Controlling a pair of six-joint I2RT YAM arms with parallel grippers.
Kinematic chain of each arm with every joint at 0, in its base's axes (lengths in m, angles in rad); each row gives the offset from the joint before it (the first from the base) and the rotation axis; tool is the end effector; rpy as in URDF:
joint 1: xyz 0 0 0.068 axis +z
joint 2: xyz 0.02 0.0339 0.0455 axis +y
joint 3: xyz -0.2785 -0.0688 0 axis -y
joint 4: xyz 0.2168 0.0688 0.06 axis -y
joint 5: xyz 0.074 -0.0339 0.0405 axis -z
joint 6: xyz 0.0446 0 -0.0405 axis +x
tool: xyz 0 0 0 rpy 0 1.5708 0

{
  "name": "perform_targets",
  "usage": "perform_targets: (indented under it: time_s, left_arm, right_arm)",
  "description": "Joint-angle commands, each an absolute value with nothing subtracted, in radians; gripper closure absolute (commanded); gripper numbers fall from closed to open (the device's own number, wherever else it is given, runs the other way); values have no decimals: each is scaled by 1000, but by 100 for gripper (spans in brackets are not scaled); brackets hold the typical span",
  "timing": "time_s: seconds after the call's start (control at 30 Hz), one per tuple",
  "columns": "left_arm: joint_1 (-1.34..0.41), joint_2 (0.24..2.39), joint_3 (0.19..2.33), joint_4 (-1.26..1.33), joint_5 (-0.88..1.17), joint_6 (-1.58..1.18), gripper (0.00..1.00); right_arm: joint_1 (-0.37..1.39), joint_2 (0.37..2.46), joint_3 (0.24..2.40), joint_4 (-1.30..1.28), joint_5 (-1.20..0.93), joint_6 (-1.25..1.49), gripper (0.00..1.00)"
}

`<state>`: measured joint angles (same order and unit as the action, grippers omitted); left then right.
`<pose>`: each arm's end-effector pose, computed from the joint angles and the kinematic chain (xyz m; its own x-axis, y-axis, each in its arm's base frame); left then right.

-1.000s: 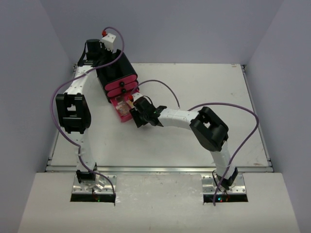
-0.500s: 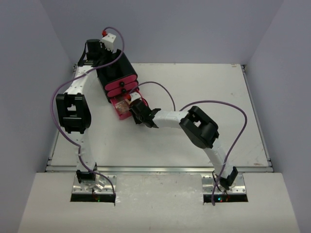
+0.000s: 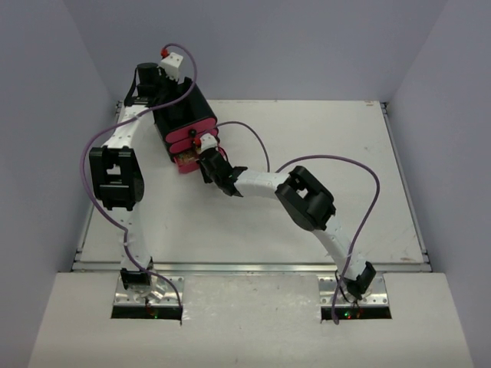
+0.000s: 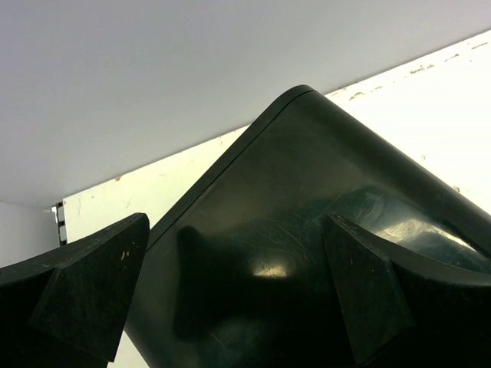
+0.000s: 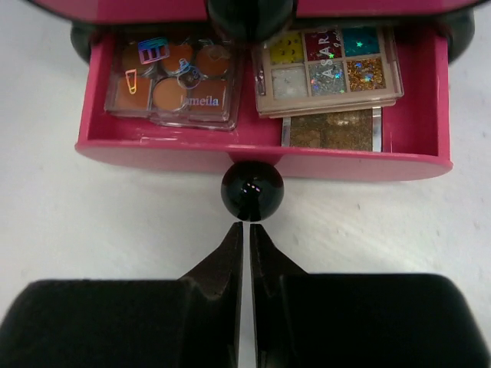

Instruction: Organize the makeup

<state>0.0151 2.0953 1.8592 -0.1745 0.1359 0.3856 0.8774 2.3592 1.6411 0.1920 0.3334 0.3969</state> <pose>0.4927 0.0014 0.3150 -0.3287 0.3677 -0.8699 0.2513 0.9219 0.2947 0.3440 0.3911 0.1541 -0.5070 -0.0386 -0.8611 -0.3793 0.9070 0.1827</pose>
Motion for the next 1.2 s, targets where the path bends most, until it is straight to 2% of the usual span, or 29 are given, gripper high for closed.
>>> perform_targets:
  time_s: [0.0, 0.33, 0.63, 0.73, 0.97, 1.07, 1.1, 1.13, 1.17]
  left_arm:
    - [21, 2171, 1804, -313, 125, 403, 3]
    - [21, 2190, 1802, -302, 124, 408, 4]
    - [21, 2194, 1804, -304, 125, 413, 4]
    - [22, 2193, 1805, -304, 124, 414, 4]
    - [21, 2201, 1854, -326, 126, 415, 4]
    - [22, 2205, 1923, -371, 127, 420, 3]
    - [23, 2205, 1951, -396, 126, 420, 3]
    - [22, 2205, 1985, -416, 123, 420, 3]
    - [22, 2200, 2030, -435, 120, 420, 3]
  right_arm:
    - [843, 2443, 1781, 302, 310, 411, 93]
    - [831, 2596, 1901, 572, 391, 285, 92]
    - [820, 2626, 1962, 614, 418, 284, 93]
    - [820, 2562, 1853, 620, 404, 293, 93]
    - [817, 2211, 1396, 710, 440, 262, 90]
    - [800, 1968, 1176, 652, 366, 207, 80]
    - [785, 1885, 1131, 573, 309, 195, 68]
    - [765, 1829, 1124, 454, 229, 182, 49]
    - [719, 1799, 1166, 266, 139, 173, 34]
